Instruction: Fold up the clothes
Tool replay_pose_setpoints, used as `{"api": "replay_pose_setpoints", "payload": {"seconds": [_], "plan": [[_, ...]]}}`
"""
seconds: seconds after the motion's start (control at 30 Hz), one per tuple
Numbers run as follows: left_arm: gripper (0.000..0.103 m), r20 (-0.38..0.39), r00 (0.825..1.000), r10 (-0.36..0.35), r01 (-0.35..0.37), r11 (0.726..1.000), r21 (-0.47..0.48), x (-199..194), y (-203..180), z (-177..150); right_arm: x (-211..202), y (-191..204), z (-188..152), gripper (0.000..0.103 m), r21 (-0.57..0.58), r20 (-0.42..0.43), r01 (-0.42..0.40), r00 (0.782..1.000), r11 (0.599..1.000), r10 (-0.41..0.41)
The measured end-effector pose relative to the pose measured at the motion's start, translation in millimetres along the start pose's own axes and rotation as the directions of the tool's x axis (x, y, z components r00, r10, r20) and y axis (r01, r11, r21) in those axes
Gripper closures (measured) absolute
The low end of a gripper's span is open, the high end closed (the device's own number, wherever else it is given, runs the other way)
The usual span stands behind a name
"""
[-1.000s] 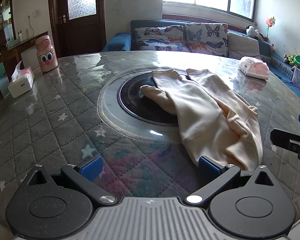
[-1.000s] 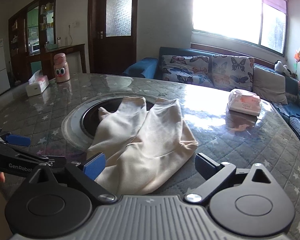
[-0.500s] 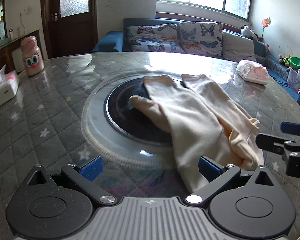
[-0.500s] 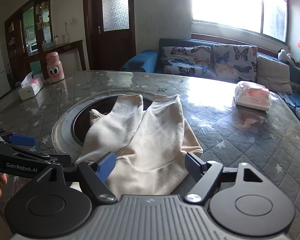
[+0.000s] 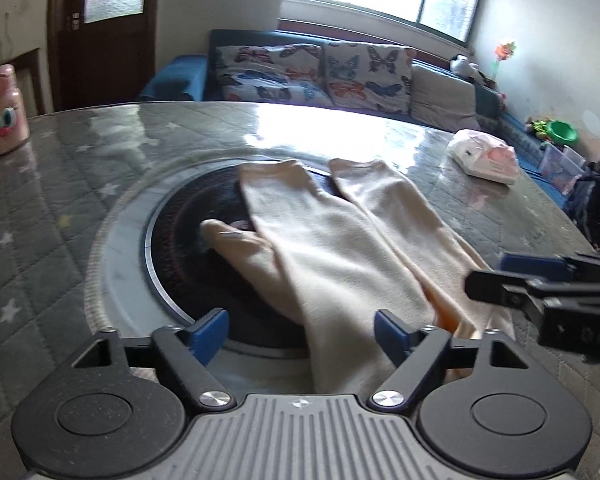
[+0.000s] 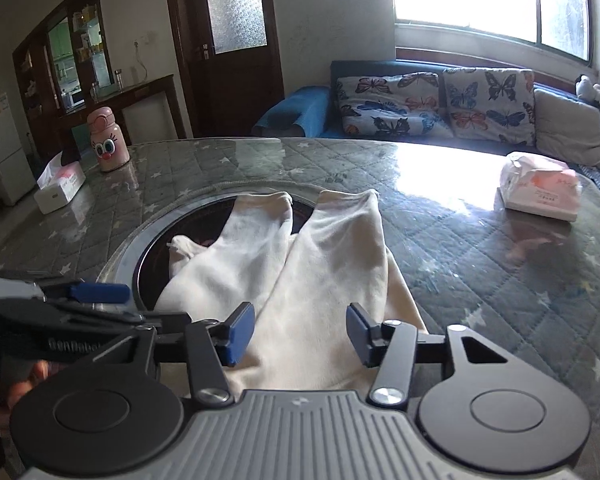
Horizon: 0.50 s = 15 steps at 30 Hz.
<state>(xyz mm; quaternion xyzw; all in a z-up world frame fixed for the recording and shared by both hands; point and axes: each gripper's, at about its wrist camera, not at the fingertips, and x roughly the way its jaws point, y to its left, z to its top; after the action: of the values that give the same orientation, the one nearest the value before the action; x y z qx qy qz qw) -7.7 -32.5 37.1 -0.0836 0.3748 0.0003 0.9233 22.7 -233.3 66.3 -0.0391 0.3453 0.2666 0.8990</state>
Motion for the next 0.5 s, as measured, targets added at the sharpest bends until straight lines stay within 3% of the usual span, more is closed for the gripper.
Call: {"api": "replay_pose_setpoints", "payload": {"seconds": [0.1,0.17,0.27,0.43,0.5], "plan": [[0.038,-0.011,1.0,-0.028,0.029,1.0,0.003,7.4,-0.6,2.1,10.4,-1.6,5.4,0.058,0.007,-0.018,-0.016,1.0,1.0,0.016],[0.057,-0.021,0.998,-0.06,0.06,0.998,-0.005,11.0,0.8,2.5,17.7,-0.6,6.9,0.059,0.0,-0.033,-0.02,0.999,1.0,0.02],[0.073,-0.021,0.996,-0.088,0.088,0.996,-0.005,11.7,1.6,2.0,23.6,2.3,5.1,0.06,-0.007,-0.055,-0.037,0.998,0.999,0.036],[0.093,0.006,0.994,-0.106,0.107,0.994,-0.016,2.2,5.8,1.3,26.8,11.9,-1.0,0.06,-0.035,-0.083,-0.067,0.994,0.997,0.064],[0.097,0.021,0.994,-0.11,0.11,0.994,-0.016,-3.5,7.3,0.7,26.5,16.2,-3.9,0.06,-0.048,-0.091,-0.078,0.993,0.996,0.074]]}}
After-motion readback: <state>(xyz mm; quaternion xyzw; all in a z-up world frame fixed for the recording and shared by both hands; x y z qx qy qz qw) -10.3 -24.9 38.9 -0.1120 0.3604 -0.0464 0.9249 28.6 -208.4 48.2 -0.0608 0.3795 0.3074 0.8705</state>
